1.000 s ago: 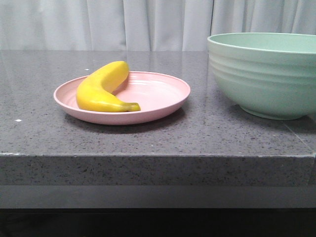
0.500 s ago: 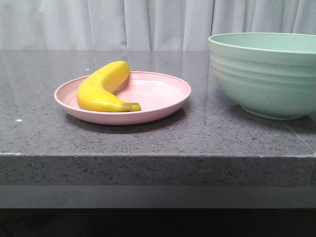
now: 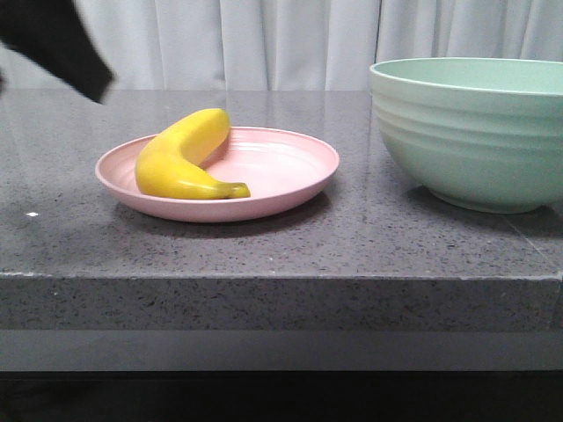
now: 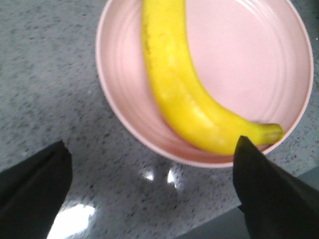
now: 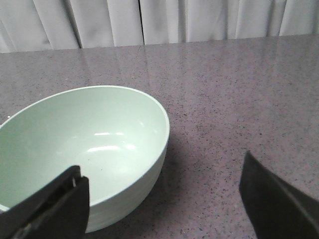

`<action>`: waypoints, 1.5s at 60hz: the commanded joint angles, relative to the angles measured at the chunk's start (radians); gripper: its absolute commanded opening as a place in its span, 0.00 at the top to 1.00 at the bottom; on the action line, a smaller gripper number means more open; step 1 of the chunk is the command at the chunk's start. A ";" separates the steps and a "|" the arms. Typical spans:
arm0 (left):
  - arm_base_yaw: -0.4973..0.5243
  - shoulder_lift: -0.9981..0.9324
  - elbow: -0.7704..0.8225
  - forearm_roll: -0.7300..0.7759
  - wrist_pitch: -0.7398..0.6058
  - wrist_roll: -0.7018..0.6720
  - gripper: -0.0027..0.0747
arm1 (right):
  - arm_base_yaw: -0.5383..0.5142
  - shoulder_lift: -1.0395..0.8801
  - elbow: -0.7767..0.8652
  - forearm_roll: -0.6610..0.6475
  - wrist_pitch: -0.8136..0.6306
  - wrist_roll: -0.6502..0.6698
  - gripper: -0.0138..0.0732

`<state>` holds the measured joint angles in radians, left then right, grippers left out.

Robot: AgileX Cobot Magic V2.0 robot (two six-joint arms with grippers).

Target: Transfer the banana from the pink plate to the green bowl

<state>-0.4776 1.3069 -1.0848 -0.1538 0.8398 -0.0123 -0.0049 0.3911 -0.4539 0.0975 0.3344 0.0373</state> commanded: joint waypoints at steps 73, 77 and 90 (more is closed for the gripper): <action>-0.075 0.330 -0.206 0.004 -0.192 -0.011 0.71 | -0.004 0.013 -0.036 -0.008 -0.081 0.000 0.12; -0.075 0.330 -0.206 0.006 -0.219 -0.011 0.81 | -0.004 0.013 -0.036 -0.008 -0.082 0.000 0.12; -0.075 0.314 -0.230 0.006 -0.251 -0.011 0.92 | -0.004 0.013 -0.036 0.001 -0.080 0.001 0.12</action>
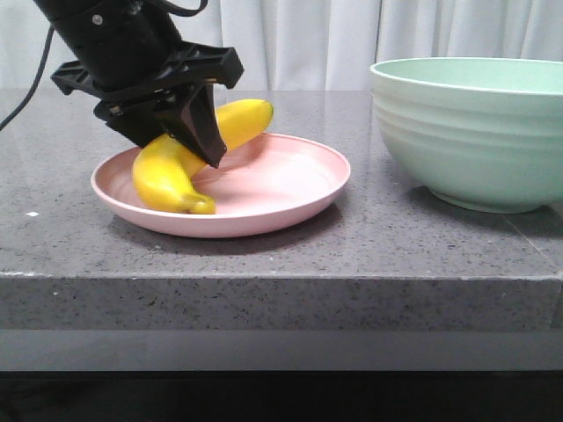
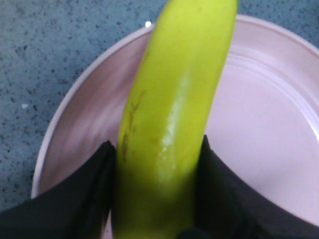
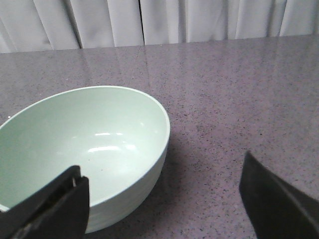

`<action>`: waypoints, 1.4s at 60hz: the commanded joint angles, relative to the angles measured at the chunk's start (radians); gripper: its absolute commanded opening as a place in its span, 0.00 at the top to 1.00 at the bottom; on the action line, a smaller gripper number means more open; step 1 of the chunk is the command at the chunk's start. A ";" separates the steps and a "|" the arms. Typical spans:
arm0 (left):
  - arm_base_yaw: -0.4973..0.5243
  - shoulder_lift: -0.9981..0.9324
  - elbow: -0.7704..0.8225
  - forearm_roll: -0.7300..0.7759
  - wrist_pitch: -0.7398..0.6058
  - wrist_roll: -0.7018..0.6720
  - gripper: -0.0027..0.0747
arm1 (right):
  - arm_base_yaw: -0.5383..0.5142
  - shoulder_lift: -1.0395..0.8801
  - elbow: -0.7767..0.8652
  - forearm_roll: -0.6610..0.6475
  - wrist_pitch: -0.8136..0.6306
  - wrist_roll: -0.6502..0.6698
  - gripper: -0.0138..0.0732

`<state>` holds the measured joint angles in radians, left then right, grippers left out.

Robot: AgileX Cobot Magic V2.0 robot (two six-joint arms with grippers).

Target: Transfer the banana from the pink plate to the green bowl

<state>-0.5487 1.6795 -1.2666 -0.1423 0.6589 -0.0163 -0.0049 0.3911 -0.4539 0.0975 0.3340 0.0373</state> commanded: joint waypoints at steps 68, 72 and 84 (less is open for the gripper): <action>-0.286 -0.390 -0.060 -0.009 0.053 -0.007 0.92 | 0.582 0.621 -0.404 0.879 -0.187 -0.334 0.16; -0.286 -0.390 -0.060 -0.009 0.053 -0.007 0.92 | 0.582 0.656 -0.438 0.879 -0.177 -0.334 0.16; -0.286 -0.390 -0.060 -0.009 0.050 -0.007 0.92 | 0.582 0.712 -0.498 0.879 -0.153 -0.334 0.16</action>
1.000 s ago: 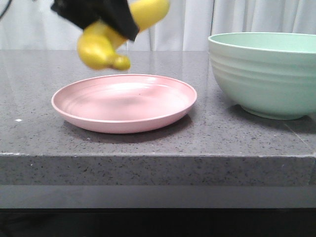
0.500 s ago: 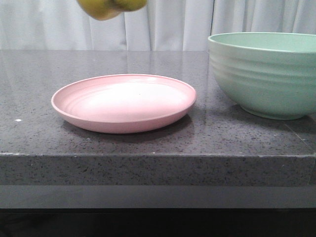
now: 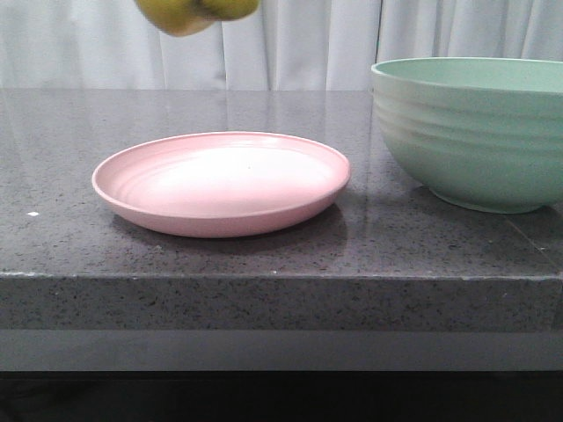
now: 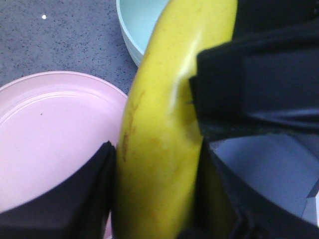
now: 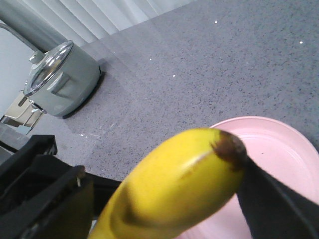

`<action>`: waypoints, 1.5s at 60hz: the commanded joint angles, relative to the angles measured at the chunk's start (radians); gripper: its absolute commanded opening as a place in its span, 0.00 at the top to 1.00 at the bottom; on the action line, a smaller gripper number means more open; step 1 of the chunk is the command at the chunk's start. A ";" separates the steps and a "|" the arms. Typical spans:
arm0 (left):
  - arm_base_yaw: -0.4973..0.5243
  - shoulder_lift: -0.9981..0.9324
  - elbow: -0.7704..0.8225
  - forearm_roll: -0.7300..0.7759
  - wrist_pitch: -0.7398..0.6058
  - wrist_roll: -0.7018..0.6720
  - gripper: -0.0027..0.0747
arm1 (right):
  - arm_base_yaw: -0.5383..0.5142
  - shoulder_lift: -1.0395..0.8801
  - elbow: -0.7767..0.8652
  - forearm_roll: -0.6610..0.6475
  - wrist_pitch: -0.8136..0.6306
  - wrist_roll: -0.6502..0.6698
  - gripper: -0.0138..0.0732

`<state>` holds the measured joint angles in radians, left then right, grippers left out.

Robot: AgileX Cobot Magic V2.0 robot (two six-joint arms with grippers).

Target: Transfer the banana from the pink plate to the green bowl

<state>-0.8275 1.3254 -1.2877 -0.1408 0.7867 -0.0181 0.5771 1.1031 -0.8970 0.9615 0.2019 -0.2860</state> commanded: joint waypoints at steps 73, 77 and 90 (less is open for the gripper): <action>-0.007 -0.036 -0.039 -0.009 -0.080 0.003 0.32 | -0.002 0.045 -0.084 0.045 -0.009 -0.012 0.74; -0.007 -0.036 -0.039 -0.009 -0.080 0.003 0.32 | -0.015 0.045 -0.089 0.041 -0.015 -0.029 0.74; -0.007 -0.036 -0.039 -0.009 -0.080 0.003 0.32 | -0.162 0.052 -0.186 -0.001 0.021 -0.140 0.74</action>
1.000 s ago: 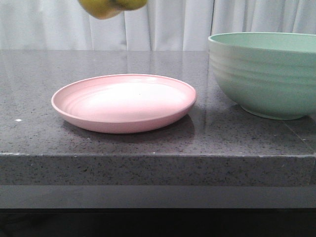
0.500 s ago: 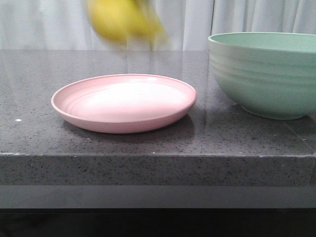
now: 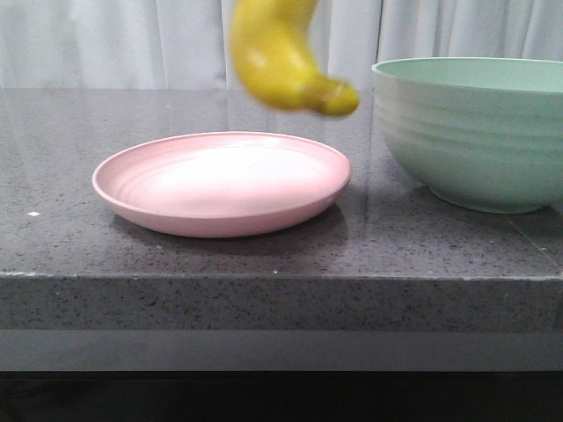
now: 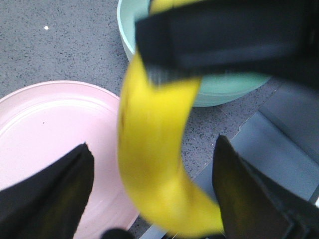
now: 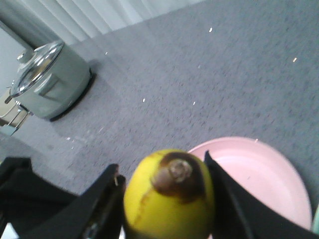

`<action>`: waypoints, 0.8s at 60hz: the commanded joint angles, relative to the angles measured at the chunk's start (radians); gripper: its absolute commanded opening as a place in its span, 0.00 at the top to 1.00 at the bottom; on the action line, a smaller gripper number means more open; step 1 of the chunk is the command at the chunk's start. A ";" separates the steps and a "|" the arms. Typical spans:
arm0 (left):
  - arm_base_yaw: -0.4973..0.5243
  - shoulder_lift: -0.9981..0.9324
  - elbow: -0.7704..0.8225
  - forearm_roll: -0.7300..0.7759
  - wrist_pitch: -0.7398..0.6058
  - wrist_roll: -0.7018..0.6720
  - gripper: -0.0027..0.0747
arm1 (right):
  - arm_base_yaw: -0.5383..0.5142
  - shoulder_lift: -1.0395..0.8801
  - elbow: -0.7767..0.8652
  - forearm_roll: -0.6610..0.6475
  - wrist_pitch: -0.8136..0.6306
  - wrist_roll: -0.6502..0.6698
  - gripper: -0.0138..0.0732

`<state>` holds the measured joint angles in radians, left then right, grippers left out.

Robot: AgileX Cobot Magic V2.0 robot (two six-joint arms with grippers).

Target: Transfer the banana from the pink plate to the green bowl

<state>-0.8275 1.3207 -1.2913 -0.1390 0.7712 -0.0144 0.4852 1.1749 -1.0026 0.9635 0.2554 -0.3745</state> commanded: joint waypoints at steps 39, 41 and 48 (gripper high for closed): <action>-0.007 -0.031 -0.035 -0.011 -0.067 -0.001 0.33 | -0.342 0.249 -0.306 -0.290 0.356 -0.324 0.74; -0.007 -0.031 -0.035 -0.011 -0.067 -0.001 0.33 | -0.342 0.258 -0.306 -0.294 0.368 -0.324 0.74; -0.007 -0.031 -0.035 -0.011 -0.067 -0.001 0.33 | -0.343 0.278 -0.306 -0.296 0.396 -0.324 0.72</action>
<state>-0.8275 1.3207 -1.2913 -0.1390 0.7696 -0.0144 0.1465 1.4797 -1.2729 0.6478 0.6750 -0.6881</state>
